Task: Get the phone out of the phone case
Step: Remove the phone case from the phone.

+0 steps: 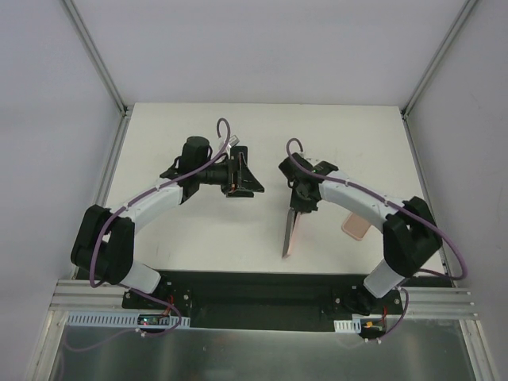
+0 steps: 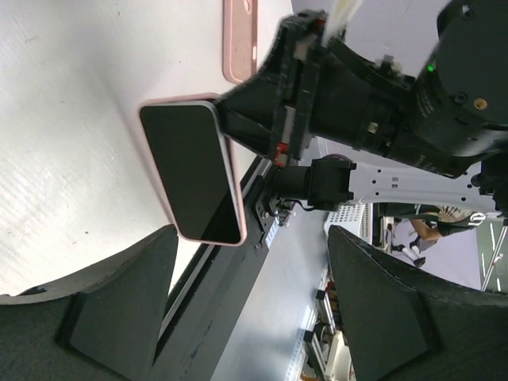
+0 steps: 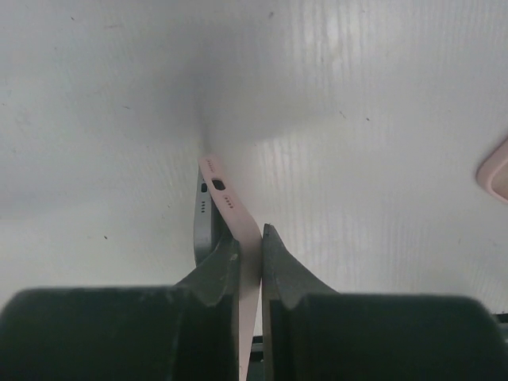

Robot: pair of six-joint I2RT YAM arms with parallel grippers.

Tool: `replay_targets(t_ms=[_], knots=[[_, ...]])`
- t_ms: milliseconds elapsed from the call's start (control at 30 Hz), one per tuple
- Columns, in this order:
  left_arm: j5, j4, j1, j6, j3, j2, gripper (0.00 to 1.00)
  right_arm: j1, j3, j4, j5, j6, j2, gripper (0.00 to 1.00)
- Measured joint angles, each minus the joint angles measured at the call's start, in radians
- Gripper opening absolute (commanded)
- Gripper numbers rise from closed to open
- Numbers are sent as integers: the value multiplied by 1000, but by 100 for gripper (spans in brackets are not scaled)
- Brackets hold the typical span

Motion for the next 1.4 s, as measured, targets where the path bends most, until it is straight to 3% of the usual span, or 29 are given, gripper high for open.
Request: replay_targets(t_ms=[167,367,700,1067,1400], knots=[[-21,-1,0,0,-28,0,73,24,103,-17,14,16,161,1],[-49,-7,0,1,-71,0,73,40,171,-57,12,32,216,1],[-54,-6,-5,1,-95,54,68,32,156,-6,-51,89,229,1],[-171,-23,-200,-19,-36,227,62,24,100,135,-124,121,205,1],[-256,-29,-209,-29,-2,250,52,22,67,214,-165,134,196,2]])
